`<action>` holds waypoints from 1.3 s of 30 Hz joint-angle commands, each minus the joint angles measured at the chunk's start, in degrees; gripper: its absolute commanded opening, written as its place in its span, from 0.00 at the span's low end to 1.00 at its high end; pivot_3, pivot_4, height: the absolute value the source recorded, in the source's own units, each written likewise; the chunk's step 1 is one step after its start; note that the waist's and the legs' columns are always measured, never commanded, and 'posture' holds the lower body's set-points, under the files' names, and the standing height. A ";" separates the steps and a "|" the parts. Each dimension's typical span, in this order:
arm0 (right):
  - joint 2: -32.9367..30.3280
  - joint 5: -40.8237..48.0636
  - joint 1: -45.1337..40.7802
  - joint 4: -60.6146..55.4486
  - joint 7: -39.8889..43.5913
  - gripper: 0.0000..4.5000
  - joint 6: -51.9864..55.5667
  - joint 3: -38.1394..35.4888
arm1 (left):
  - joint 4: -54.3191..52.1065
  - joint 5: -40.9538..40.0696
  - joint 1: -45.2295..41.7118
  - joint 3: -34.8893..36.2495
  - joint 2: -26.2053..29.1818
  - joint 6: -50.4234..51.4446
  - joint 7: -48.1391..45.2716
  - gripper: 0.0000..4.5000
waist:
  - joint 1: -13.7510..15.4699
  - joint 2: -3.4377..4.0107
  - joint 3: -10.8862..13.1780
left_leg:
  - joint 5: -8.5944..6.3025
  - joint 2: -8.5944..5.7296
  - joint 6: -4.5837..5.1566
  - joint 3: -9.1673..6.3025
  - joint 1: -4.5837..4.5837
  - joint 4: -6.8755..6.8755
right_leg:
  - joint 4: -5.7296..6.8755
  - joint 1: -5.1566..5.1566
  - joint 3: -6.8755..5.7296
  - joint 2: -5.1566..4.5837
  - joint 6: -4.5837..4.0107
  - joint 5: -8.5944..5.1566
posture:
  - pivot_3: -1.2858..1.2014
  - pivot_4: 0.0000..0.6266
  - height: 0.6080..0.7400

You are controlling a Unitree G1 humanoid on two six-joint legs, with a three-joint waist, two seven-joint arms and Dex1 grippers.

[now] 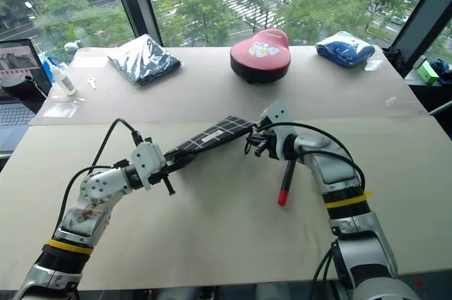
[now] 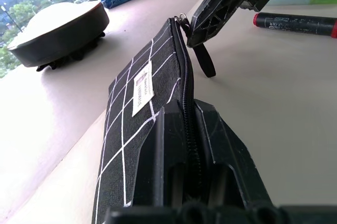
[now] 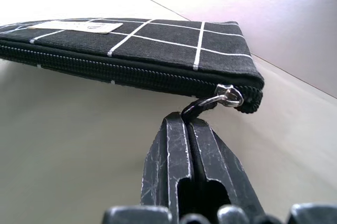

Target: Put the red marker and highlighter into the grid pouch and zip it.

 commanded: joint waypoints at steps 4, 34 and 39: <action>1.06 -0.46 -3.37 -6.49 6.31 0.01 -0.90 7.19 | -1.57 0.05 -1.28 0.39 -1.54 -0.06 0.22 0.00 | -0.23 0.00 0.00 | 0.00 0.01 0.01 -0.01 0.00 0.00 | 0.01 0.00 -0.01 0.01 0.00 0.00 | 0.52 0.24 1.00; -5.52 9.55 -0.15 -17.30 14.38 0.67 9.13 1.27 | -1.26 1.05 -1.29 -0.02 -4.00 -0.73 -0.12 0.00 | 0.47 -0.01 0.00 | 0.03 -0.02 -0.07 -0.06 -0.10 -0.01 | 0.04 -0.04 -0.05 0.00 0.00 0.00 | 0.52 0.24 1.00; -16.63 16.74 11.05 -31.75 15.99 0.67 11.71 -10.81 | -1.17 1.16 -1.03 -0.41 -4.73 -1.21 -0.17 0.00 | 0.57 -0.04 0.02 | -0.05 -0.01 0.05 -0.09 -0.19 0.01 | -0.05 0.00 -0.06 -0.01 0.00 0.00 | 0.52 0.24 1.00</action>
